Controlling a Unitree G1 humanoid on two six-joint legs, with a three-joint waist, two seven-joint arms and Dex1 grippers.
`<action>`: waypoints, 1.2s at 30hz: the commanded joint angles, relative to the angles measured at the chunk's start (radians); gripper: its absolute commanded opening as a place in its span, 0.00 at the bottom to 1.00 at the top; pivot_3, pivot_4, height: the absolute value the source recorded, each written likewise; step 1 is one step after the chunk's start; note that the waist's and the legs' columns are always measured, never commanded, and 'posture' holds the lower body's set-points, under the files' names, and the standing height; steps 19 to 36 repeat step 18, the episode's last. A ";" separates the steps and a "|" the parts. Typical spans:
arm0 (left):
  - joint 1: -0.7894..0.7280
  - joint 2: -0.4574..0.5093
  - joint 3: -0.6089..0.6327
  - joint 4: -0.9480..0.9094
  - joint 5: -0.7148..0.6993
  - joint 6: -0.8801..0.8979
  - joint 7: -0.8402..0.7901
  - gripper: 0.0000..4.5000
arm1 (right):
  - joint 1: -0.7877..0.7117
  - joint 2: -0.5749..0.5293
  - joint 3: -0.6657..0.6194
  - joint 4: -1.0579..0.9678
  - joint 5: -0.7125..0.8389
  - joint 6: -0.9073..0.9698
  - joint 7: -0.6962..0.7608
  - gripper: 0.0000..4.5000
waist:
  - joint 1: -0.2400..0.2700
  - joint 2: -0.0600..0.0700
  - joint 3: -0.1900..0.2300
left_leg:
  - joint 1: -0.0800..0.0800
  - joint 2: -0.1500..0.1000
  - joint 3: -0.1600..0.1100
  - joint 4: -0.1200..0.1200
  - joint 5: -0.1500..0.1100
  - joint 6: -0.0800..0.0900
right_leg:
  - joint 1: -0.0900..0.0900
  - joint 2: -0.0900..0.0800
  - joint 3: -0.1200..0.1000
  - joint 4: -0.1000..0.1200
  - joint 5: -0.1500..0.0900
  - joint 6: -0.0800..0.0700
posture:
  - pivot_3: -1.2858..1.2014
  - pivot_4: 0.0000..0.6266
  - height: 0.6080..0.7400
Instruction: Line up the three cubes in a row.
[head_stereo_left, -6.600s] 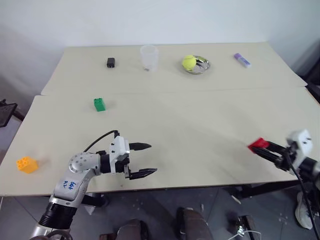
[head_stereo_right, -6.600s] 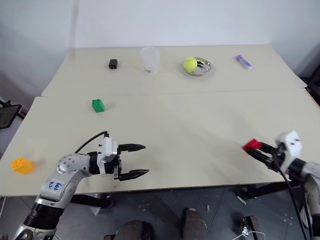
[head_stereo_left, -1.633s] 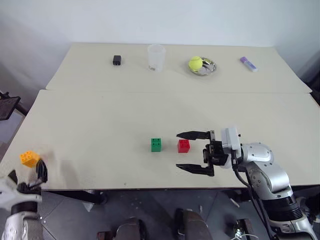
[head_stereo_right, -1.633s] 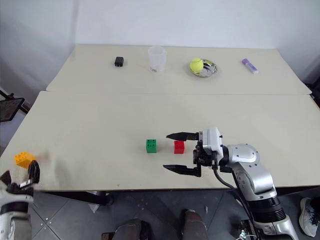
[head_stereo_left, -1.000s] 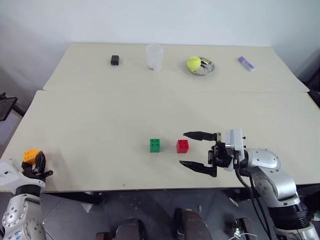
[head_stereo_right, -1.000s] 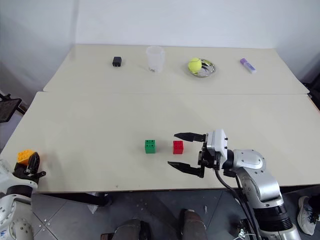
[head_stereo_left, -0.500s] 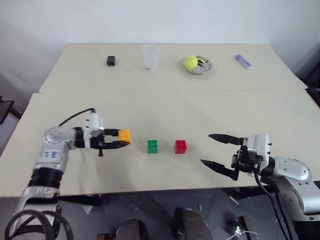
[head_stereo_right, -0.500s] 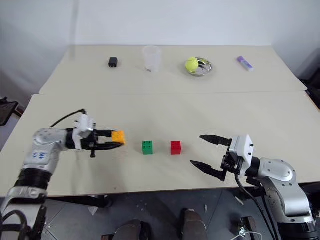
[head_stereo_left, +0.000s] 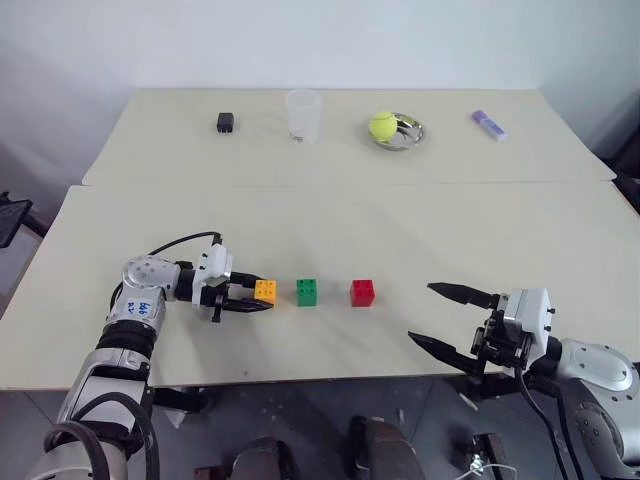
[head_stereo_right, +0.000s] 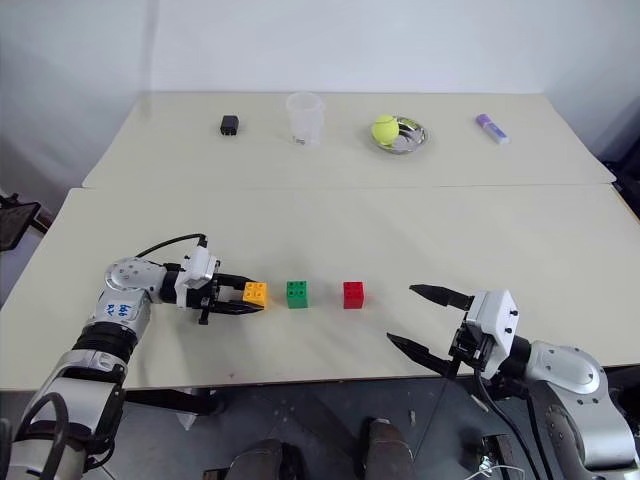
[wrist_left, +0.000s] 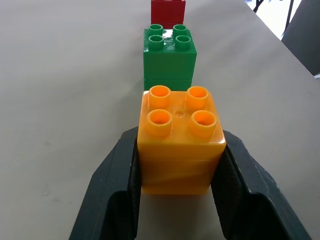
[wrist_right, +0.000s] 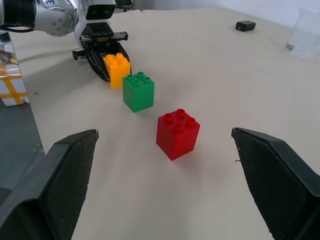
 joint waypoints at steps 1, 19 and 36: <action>0.031 0.052 0.010 -0.011 0.013 0.027 -0.056 0.41 | -0.026 -0.012 -0.020 0.015 0.011 -0.031 0.026 1.00 | -0.004 0.000 0.000 | 0.001 0.000 0.000 0.000 0.000 0.000 | 0.000 0.000 0.000 0.000 0.000 0.000 | 0.52 0.24 1.00; 0.205 0.280 0.217 -0.460 -0.113 0.258 0.054 0.71 | -0.427 -0.279 0.159 0.248 -0.037 0.113 0.355 1.00 | 0.002 0.002 0.003 | 0.000 0.001 0.000 0.000 0.000 0.001 | 0.000 -0.001 -0.001 0.001 0.000 0.000 | 0.52 0.24 1.00; 0.205 0.280 0.217 -0.460 -0.113 0.258 0.054 0.71 | -0.427 -0.279 0.159 0.248 -0.037 0.113 0.355 1.00 | 0.002 0.002 0.003 | 0.000 0.001 0.000 0.000 0.000 0.001 | 0.000 -0.001 -0.001 0.001 0.000 0.000 | 0.52 0.24 1.00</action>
